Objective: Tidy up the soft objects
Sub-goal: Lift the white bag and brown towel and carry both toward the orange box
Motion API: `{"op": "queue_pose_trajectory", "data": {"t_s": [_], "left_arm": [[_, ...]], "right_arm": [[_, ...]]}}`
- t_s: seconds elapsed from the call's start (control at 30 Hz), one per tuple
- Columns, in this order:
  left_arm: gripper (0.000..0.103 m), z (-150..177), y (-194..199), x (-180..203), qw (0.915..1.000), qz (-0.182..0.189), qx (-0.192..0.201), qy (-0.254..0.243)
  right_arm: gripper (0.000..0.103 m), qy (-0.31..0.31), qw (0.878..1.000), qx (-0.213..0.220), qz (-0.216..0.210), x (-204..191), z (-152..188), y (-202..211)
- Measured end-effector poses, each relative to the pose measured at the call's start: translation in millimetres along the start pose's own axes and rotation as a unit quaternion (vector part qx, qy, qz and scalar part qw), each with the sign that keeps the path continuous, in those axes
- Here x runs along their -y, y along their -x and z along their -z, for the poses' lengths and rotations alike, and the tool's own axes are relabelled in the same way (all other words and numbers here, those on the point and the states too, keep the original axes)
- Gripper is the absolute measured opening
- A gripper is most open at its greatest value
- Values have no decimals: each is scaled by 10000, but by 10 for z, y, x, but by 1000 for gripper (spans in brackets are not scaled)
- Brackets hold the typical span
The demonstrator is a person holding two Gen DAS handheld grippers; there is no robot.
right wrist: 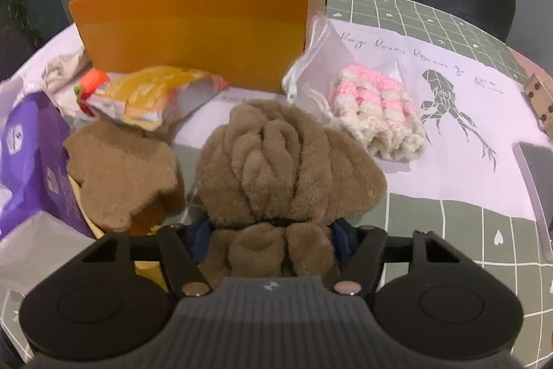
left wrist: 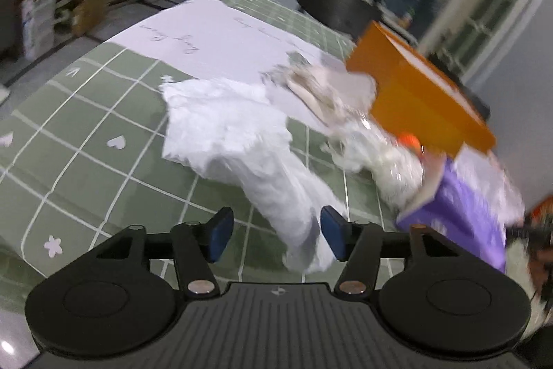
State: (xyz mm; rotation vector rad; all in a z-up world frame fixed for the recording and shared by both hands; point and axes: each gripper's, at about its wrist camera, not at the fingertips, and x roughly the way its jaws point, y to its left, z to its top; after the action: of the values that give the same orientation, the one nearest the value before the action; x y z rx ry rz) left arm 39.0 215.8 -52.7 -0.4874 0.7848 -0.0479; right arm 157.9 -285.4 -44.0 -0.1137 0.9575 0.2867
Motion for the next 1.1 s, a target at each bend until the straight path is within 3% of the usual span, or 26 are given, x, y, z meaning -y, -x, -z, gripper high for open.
{"op": "queue_pose_trajectory", "data": {"t_s": [0.1, 0.2, 0.27, 0.33, 0.37, 0.53, 0.6, 0.77, 0.93, 1.1], "left_arm": [[72, -51, -72, -101, 9986, 59, 175, 490], [63, -86, -181, -143, 9964, -27, 361, 760], [42, -113, -246, -128, 9965, -74, 374, 743], [12, -130, -286, -107, 9975, -59, 330, 629], [9, -136, -290, -91, 9980, -41, 302, 548], [6, -125, -188, -30, 9998, 175, 65, 102], [5, -101, -118, 24, 9984, 341, -261, -374], [5, -41, 209, 96, 9916, 340, -512, -1142], [5, -137, 524, 154, 9886, 456, -358, -1390], [5, -304, 650, 238, 9859, 455, -167, -1601]], "right_arm": [[62, -37, 9999, 99, -12, 17, -27, 55], [61, -39, 9998, 213, 12, 13, -63, 134], [61, 60, 9994, 320, 72, -13, -85, 238], [61, 212, 9988, 415, 128, -57, -87, 376], [61, 308, 9984, 444, 146, -77, -83, 448], [61, 861, 9950, 481, 138, -206, -27, 783], [61, 1169, 9925, 337, 104, -279, 21, 875], [61, 1925, 9811, -185, -93, -440, 232, 997], [59, 2582, 9604, -775, -708, -774, 490, 1047], [59, 3104, 9343, -961, -1467, -1321, 663, 1094]]}}
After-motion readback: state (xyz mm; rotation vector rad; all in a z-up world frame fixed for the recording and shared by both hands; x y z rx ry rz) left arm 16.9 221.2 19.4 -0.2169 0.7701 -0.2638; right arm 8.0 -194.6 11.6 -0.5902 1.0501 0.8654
